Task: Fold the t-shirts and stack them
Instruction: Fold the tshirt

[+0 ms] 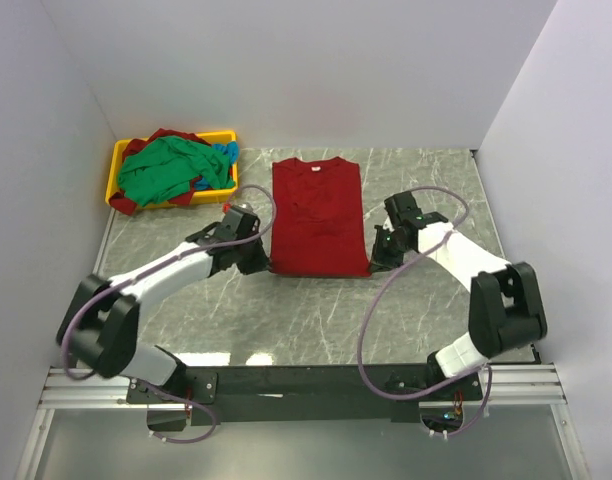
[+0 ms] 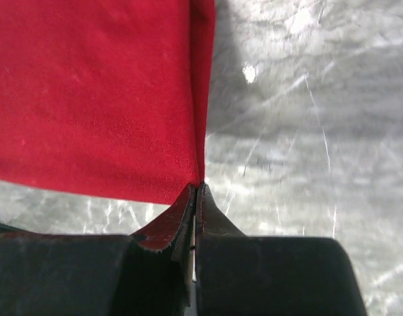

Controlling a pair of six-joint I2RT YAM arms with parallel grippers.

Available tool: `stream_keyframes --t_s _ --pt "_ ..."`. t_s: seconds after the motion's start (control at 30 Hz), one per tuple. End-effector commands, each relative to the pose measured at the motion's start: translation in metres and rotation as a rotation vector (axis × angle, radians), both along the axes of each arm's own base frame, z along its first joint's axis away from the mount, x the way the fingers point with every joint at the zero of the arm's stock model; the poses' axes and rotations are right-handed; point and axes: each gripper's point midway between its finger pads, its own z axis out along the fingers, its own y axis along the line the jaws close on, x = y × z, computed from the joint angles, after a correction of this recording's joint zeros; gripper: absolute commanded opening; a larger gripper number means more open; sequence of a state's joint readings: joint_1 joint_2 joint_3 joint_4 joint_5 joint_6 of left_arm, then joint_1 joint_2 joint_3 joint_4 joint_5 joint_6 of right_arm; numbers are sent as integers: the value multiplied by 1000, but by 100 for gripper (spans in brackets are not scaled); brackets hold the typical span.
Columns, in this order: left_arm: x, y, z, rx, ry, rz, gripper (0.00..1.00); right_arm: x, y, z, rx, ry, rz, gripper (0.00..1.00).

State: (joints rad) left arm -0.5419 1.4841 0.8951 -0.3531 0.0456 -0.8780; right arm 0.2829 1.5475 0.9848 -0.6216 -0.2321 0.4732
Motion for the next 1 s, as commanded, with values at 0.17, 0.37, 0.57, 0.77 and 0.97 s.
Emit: stream_keyframes --t_s 0.17,0.37,0.57,0.77,0.97 --pt "-32 15 44 -15 -31 -24 1 -20 -28 56 -103 -98 2 0" --pt "-83 8 47 -54 33 -114 1 -56 -38 75 -122 -121 0 0" --pt "-126 4 69 -126 73 -135 1 -101 -37 89 -92 -126 -7 0" --pt "-126 -10 82 -214 54 -135 1 -113 -31 99 -27 -150 -49 0" --pt "-97 -18 93 -122 3 -159 0 -78 -30 117 -65 -207 -83 0"
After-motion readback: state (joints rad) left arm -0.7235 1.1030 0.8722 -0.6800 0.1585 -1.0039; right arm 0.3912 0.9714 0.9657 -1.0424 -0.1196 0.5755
